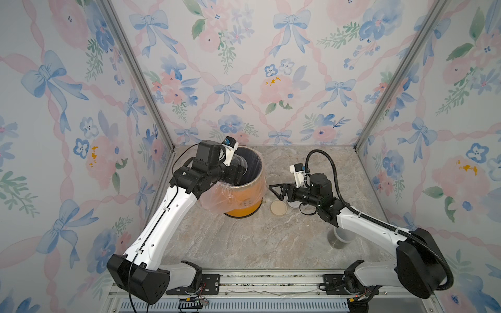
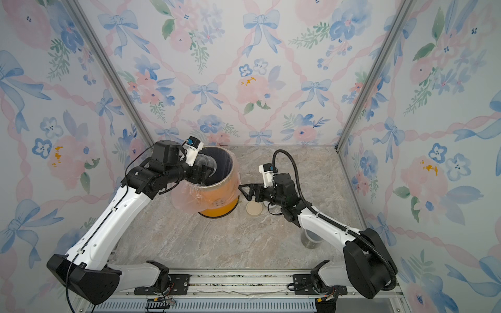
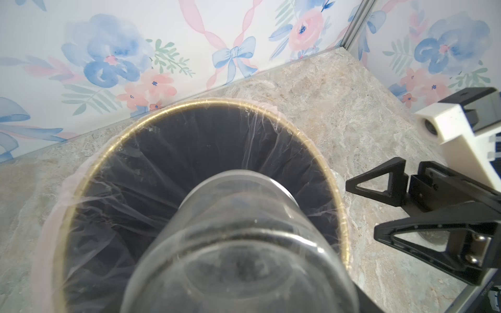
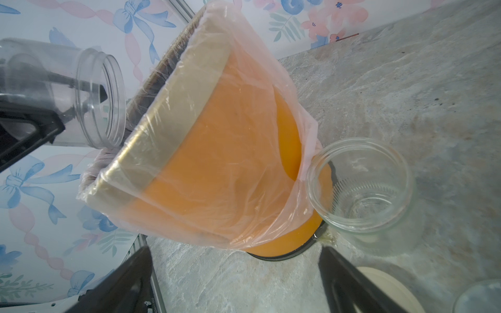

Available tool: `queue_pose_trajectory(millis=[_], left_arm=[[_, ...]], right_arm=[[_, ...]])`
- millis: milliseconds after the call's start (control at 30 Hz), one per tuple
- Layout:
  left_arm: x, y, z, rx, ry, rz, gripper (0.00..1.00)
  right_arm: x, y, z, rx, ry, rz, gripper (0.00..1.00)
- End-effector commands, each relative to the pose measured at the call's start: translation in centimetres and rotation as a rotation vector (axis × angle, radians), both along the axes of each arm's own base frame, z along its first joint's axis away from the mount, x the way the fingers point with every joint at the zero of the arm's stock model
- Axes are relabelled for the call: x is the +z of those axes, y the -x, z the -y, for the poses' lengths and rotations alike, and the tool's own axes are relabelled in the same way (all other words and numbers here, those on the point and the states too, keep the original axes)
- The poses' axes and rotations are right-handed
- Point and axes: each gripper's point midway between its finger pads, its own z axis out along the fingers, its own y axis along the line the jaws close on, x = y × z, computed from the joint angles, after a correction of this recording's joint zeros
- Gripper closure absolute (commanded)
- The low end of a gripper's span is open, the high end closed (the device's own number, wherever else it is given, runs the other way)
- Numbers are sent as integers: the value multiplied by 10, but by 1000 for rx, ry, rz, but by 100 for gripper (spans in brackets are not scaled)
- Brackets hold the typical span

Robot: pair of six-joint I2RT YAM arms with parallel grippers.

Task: Empty moldy tea leaves from jars
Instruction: Pour the moldy tea leaves from the jar into the trash bin.

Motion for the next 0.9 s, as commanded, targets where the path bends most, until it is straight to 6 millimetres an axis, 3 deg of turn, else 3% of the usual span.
queue_pose_trajectory(millis=[0, 100, 233, 333, 433, 500, 600, 700, 767, 867], left_arm=[[9, 1, -7, 30, -24, 20, 38], [5, 1, -7, 46, -119, 51, 39], [15, -2, -15, 53, -3, 44, 40], [18, -8, -13, 68, -67, 71, 41], [25, -5, -2, -15, 119, 25, 40], [21, -11, -8, 36, 19, 59, 41], [17, -7, 0, -15, 87, 18, 40], [14, -10, -6, 31, -9, 52, 40], [20, -4, -2, -12, 100, 27, 39], [11, -5, -7, 47, -59, 78, 40]], right_arm=[[-6, -2, 0, 1, -8, -2, 3], [-6, -3, 1, 0, -8, -3, 3], [-6, -2, 3, -7, -3, -2, 3], [-5, -1, 3, -7, -4, 3, 3], [-4, -1, 4, -7, -4, 6, 3], [-3, -1, 4, -7, -6, 6, 3], [-3, -1, 3, -5, -10, 6, 3], [-3, -1, 3, -3, -13, 7, 3], [-3, -2, 2, -2, -14, 7, 3], [-3, -1, 2, -2, -17, 12, 3]])
